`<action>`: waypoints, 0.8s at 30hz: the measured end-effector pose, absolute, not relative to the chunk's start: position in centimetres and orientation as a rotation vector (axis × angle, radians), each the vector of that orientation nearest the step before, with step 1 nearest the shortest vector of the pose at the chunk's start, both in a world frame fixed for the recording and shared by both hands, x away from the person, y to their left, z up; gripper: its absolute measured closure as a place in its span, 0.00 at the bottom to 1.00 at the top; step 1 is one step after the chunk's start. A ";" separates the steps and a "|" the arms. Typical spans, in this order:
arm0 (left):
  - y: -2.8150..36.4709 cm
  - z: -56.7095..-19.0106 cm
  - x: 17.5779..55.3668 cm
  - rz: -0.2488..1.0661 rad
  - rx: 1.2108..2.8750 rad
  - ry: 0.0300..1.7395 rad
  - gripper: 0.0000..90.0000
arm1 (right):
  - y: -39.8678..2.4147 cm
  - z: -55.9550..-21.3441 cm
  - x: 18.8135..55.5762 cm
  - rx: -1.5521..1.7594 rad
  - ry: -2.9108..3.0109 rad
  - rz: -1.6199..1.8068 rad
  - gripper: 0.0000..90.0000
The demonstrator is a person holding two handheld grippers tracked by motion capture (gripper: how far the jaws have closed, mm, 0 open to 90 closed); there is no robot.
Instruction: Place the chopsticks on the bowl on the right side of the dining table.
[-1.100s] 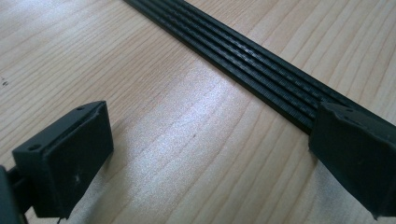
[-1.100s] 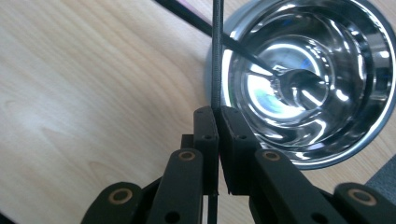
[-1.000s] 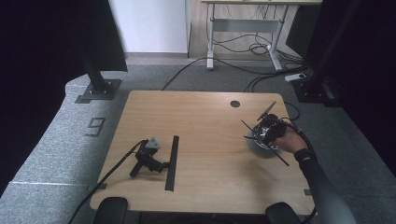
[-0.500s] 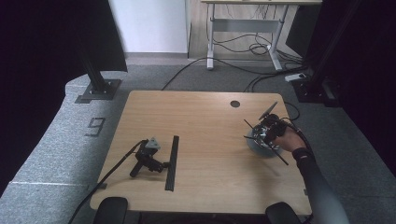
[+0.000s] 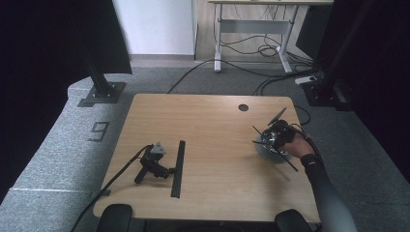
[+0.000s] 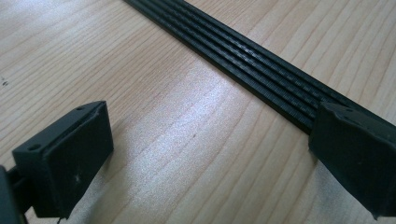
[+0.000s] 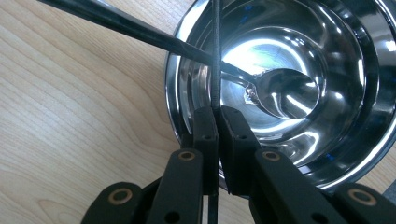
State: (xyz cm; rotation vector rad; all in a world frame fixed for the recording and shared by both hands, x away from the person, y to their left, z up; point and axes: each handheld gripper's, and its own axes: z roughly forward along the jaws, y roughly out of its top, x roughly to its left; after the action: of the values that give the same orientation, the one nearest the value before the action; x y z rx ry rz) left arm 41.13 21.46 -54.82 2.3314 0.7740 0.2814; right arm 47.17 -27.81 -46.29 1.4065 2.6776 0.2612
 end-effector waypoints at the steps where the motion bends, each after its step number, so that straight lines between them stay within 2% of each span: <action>1: 21.5 -54.8 41.1 0.281 2.331 0.774 0.00 | -27.8 -46.3 47.2 1.409 2.676 0.268 0.95; 9: 21.5 -54.8 41.1 0.281 2.331 0.774 0.00 | -28.1 -46.5 47.1 1.411 2.674 0.293 0.94; 11: 21.5 -54.8 41.1 0.281 2.331 0.774 0.00 | -28.2 -46.4 47.1 1.417 2.665 0.307 0.89; 18: 21.5 -54.8 41.1 0.281 2.331 0.775 0.00 | -28.9 -45.1 46.4 1.453 2.603 0.447 0.56; 24: 21.5 -54.8 41.1 0.282 2.331 0.773 0.00 | -29.6 -44.1 45.2 1.434 2.499 0.550 0.35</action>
State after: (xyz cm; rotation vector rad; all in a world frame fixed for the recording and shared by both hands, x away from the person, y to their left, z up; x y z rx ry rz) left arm 41.14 21.46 -54.82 2.3314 0.7732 0.2816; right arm 45.24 -29.65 -44.07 1.4340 2.4988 0.5495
